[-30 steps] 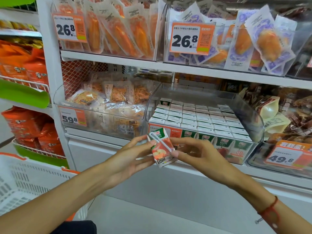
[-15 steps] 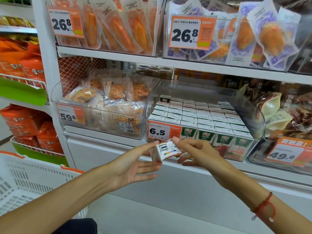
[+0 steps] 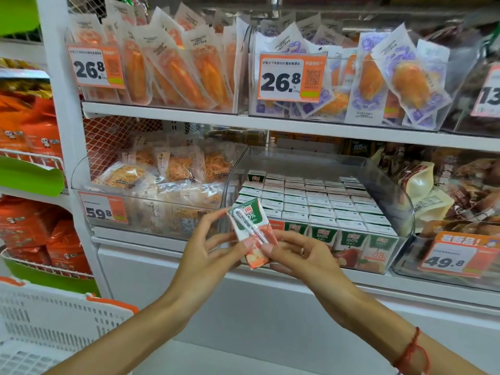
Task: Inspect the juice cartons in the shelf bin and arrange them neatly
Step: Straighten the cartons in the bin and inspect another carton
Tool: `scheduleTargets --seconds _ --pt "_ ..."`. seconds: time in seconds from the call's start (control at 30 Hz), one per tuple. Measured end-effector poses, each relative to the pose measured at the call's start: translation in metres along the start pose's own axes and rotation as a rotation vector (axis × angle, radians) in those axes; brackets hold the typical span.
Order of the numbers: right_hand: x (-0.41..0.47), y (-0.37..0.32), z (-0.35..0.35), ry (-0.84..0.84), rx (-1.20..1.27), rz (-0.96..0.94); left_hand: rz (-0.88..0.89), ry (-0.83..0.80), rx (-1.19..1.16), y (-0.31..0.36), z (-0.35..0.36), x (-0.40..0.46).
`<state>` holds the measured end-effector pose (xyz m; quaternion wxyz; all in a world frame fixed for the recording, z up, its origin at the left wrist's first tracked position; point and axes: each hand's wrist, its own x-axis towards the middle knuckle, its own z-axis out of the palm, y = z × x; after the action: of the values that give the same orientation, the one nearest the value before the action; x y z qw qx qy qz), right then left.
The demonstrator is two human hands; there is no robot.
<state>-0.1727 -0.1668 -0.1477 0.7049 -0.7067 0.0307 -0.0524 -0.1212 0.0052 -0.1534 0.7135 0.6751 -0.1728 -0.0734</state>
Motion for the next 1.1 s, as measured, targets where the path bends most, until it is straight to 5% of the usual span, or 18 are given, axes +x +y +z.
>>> scheduleTargets --seconds 0.17,0.3,0.43,0.83,1.1 --pt "0.002 0.003 -0.006 0.181 -0.433 -0.250 -0.192 -0.049 -0.012 0.002 -0.007 0.005" --pt "0.001 0.008 -0.010 0.154 -0.996 -0.679 -0.317 -0.162 -0.166 -0.003 -0.009 0.004" --pt "0.001 0.010 -0.005 0.128 -1.179 -0.861 -0.369 -0.077 -0.398 -0.007 -0.010 0.008" --pt "0.003 0.017 -0.001 -0.113 -0.593 -0.348 -0.006 -0.173 -0.087 0.000 -0.010 0.002" --pt "0.005 0.004 -0.007 -0.057 -0.493 -0.425 0.199 -0.160 0.108 0.022 0.000 0.020"
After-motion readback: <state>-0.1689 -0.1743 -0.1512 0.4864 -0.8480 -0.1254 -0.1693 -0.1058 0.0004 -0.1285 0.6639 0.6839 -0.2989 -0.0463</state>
